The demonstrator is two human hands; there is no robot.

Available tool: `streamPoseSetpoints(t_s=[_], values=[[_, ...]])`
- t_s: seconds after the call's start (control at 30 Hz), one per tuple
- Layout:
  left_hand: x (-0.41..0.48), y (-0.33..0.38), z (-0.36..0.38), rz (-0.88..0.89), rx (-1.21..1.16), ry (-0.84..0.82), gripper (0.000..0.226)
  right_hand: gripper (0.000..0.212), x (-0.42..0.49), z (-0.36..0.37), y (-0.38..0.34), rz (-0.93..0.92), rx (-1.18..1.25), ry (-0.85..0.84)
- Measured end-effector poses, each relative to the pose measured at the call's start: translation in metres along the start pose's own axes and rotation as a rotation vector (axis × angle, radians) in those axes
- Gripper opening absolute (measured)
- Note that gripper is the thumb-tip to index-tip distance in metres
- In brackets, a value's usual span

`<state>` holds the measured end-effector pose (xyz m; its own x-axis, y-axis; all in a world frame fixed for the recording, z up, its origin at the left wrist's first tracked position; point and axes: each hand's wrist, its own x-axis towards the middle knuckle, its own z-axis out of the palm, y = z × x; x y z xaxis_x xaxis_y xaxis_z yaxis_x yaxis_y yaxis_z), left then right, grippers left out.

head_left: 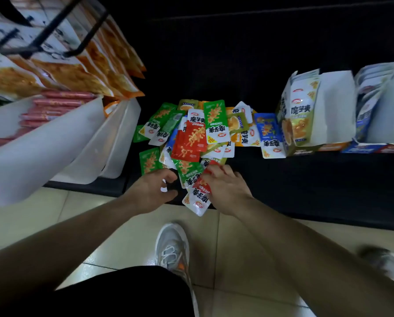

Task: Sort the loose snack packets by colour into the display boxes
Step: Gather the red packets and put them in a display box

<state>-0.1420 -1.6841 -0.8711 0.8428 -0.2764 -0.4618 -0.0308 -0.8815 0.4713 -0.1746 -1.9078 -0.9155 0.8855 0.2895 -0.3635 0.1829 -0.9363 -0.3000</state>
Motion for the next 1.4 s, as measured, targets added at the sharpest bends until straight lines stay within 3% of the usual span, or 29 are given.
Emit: streamPoseSetpoints(t_s=[0.13, 0.37, 0.43, 0.5, 0.6, 0.7, 0.8, 0.9, 0.97, 1.03, 1.27, 1.4], values=[[0.008, -0.011, 0.01, 0.02, -0.023, 0.05, 0.029, 0.072, 0.022, 0.009, 0.001, -0.106, -0.168, -0.006], [0.021, -0.016, 0.043, 0.001, -0.315, 0.222, 0.024, 0.072, 0.017, 0.002, 0.025, 0.028, -0.147, 0.032], [0.022, -0.01, 0.056, -0.002, -0.417, 0.287, 0.023, 0.048, 0.009, -0.001, 0.032, 0.104, 0.091, 0.06], [0.021, -0.005, 0.065, -0.021, -0.575, 0.336, 0.027, 0.022, 0.003, -0.007, 0.035, 0.193, 0.478, 0.073], [0.021, 0.003, 0.071, -0.1, -0.96, 0.316, 0.041, 0.014, 0.002, -0.015, 0.027, 0.231, 0.925, 0.141], [0.024, 0.01, 0.071, -0.112, -1.272, 0.267, 0.046, 0.014, 0.017, -0.015, 0.004, 0.181, 1.123, 0.13], [0.031, 0.003, 0.063, -0.095, -1.304, 0.332, 0.033, 0.007, 0.04, -0.009, -0.016, 0.132, 0.997, 0.18], [0.038, -0.016, 0.042, -0.201, -1.251, 0.451, 0.022, 0.023, 0.07, -0.011, -0.015, 0.034, 0.688, 0.372], [0.042, -0.029, 0.029, -0.243, -1.197, 0.505, 0.019, 0.044, 0.092, -0.014, -0.005, -0.044, 0.319, 0.319], [0.046, -0.037, 0.02, -0.273, -1.157, 0.528, 0.016, 0.056, 0.107, -0.012, 0.005, -0.057, 0.098, 0.216], [0.057, -0.042, 0.022, -0.355, -1.075, 0.516, 0.011, 0.021, 0.078, 0.015, 0.017, -0.088, 0.091, 0.391], [0.058, -0.039, 0.031, -0.363, -0.999, 0.509, 0.008, 0.066, 0.078, 0.01, 0.014, 0.19, 0.137, 0.36]])
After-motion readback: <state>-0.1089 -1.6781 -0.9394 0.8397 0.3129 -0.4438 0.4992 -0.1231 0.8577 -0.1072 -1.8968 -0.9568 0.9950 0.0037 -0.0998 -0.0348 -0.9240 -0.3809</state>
